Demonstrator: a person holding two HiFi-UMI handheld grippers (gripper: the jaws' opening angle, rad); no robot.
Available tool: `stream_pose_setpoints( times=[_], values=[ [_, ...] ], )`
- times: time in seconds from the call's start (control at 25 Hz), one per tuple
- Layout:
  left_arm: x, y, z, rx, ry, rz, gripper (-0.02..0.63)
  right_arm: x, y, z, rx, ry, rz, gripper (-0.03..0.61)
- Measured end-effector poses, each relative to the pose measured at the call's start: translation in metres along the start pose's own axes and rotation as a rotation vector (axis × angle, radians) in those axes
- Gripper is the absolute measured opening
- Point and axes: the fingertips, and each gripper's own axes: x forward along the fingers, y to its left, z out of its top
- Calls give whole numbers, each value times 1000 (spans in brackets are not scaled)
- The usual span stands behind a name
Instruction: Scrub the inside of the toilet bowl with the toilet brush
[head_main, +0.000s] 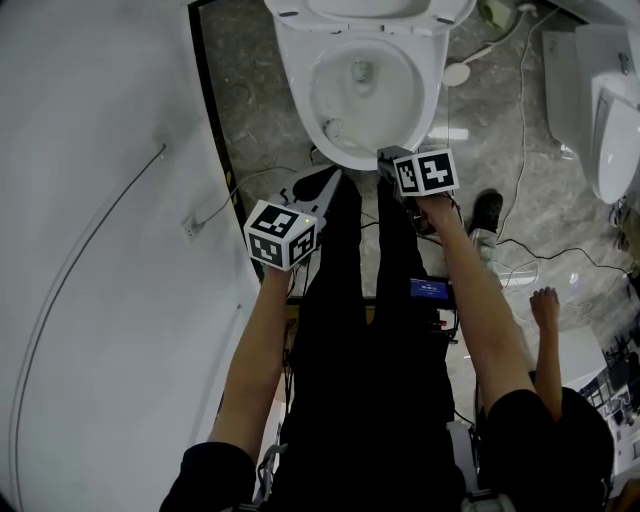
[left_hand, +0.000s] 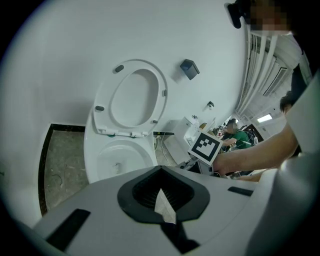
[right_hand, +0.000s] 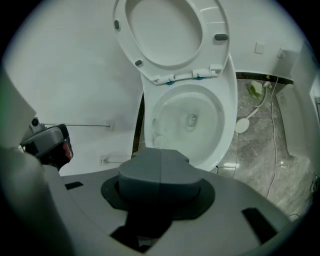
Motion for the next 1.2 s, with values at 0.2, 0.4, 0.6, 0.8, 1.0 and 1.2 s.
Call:
stream_pose_setpoints(
  times=[0.2,0.4,0.6,0.8,1.0,1.2],
  values=[
    [1,1,1,0,2,1,7,4,3,10,55,-30,25,156],
    [0,4,3,-1,-1,3,7,6,7,20,79,-54,34,156],
    [-1,6,3,-3,-1,5,6,10,10,32,131,-89,53,155],
    [-1,8,2,-4,1,8,6,12,11,44,166,-116,64,156],
    [-2,10,1,-5,4,8,7,14,10,56,197,-140,71,156],
    [-3,13,0,-8,4,10,7,16,11,68,241,-172,78,156]
  ],
)
